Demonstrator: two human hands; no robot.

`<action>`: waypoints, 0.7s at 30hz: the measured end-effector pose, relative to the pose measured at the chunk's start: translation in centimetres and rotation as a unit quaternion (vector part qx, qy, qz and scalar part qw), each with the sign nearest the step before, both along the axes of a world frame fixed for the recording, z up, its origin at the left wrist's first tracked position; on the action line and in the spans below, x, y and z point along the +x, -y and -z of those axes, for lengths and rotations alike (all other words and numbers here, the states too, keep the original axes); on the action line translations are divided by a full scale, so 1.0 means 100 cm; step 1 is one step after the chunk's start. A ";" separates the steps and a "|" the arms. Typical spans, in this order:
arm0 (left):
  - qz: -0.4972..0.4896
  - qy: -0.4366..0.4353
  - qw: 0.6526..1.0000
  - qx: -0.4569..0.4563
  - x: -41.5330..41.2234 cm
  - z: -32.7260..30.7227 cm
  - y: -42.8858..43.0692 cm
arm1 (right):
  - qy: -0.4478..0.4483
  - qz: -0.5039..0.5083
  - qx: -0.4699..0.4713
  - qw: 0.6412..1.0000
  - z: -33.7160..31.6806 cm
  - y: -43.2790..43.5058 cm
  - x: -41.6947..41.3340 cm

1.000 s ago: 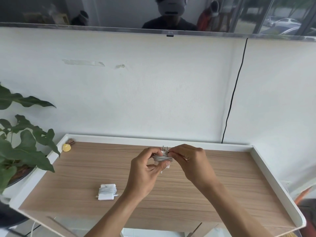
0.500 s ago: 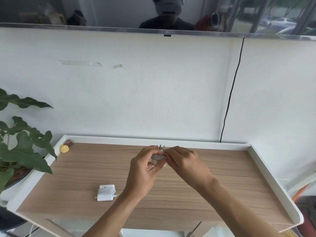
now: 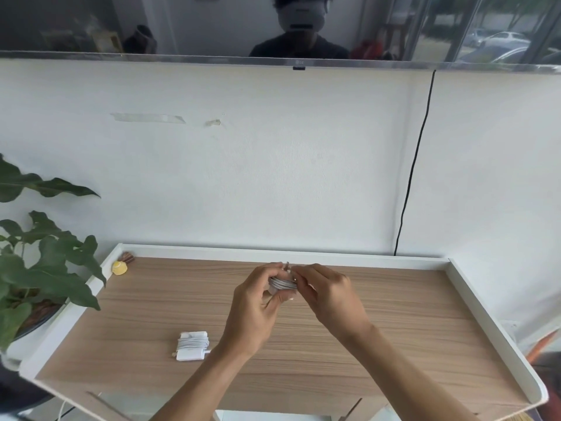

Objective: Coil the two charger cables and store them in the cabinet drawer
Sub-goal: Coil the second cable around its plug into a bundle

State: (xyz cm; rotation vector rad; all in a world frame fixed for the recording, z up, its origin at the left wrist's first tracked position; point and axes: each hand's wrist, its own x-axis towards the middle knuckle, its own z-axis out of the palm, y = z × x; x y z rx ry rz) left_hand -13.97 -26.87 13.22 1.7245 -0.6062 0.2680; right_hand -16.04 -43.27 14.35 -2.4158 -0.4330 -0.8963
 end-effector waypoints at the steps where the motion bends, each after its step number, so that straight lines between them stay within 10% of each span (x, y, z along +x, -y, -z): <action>1: -0.011 -0.013 1.000 -0.016 0.001 -0.002 0.000 | -0.013 -0.008 0.039 0.999 -0.001 -0.001 -0.001; 11: 0.028 -0.104 0.983 -0.150 0.008 -0.014 0.003 | -0.129 -0.061 0.385 0.912 -0.022 -0.010 -0.010; 21: 0.091 -0.121 0.980 -0.127 0.000 -0.020 0.010 | -0.075 0.024 0.375 0.924 -0.025 -0.004 -0.020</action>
